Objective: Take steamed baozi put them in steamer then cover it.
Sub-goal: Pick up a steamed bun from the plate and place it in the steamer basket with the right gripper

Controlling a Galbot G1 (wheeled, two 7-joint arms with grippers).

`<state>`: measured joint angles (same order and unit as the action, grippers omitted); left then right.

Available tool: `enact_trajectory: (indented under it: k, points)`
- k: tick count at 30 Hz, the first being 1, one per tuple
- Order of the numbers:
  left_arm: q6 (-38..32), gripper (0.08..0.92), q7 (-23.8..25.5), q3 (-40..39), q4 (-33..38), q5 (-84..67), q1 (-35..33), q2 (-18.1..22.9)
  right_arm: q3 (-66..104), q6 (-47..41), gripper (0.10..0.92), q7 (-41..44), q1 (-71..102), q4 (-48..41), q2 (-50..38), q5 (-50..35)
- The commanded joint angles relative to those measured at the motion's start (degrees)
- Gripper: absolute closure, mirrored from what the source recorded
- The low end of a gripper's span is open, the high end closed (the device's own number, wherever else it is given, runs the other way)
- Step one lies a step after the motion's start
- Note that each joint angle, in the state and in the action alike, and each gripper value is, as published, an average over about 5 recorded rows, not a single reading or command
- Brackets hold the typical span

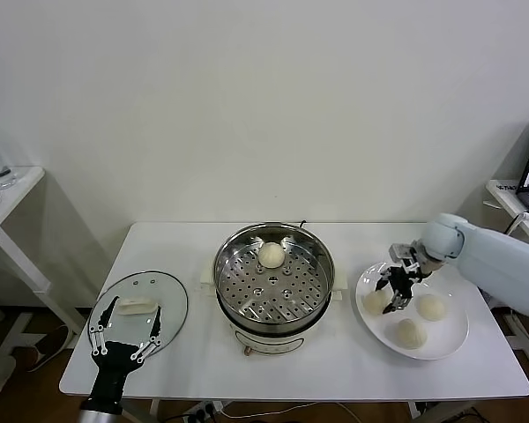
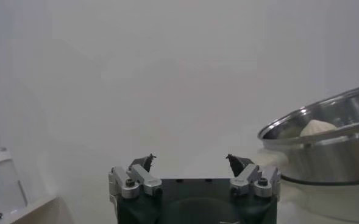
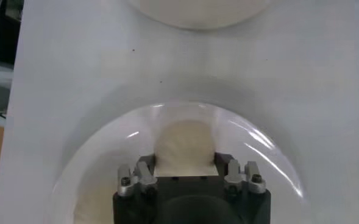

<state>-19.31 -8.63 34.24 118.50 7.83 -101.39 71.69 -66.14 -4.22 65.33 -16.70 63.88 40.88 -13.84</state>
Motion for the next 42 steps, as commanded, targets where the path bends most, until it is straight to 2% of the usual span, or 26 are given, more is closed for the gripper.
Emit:
enact_trajectory:
  k: [1,9,17,26,42]
  points:
    - [0.1,0.177,0.0,0.0,0.9,0.0,-0.1,-0.2,-10.3,0.6,0.379,8.8,-23.6,1.3,3.6,-6.2]
    - [0.1,0.177,-0.2,-0.7,1.3,0.0,0.4,-0.7,-20.8,-3.3,0.368,8.2,-38.0,7.0,14.7,-21.6]
    - [0.6,0.177,-0.2,-2.0,2.0,0.0,1.4,-0.7,-24.8,-8.6,0.364,1.6,-36.8,10.8,26.8,-28.8]
    - [0.7,0.177,-0.4,-2.2,2.3,-0.3,2.2,-0.7,-27.5,-11.3,0.364,-3.6,-31.2,9.1,36.0,-30.2]
    - [0.1,0.177,-0.6,-2.2,1.8,-0.9,3.3,-1.3,-28.4,-13.4,0.364,-10.3,-24.8,5.9,40.6,-30.3]
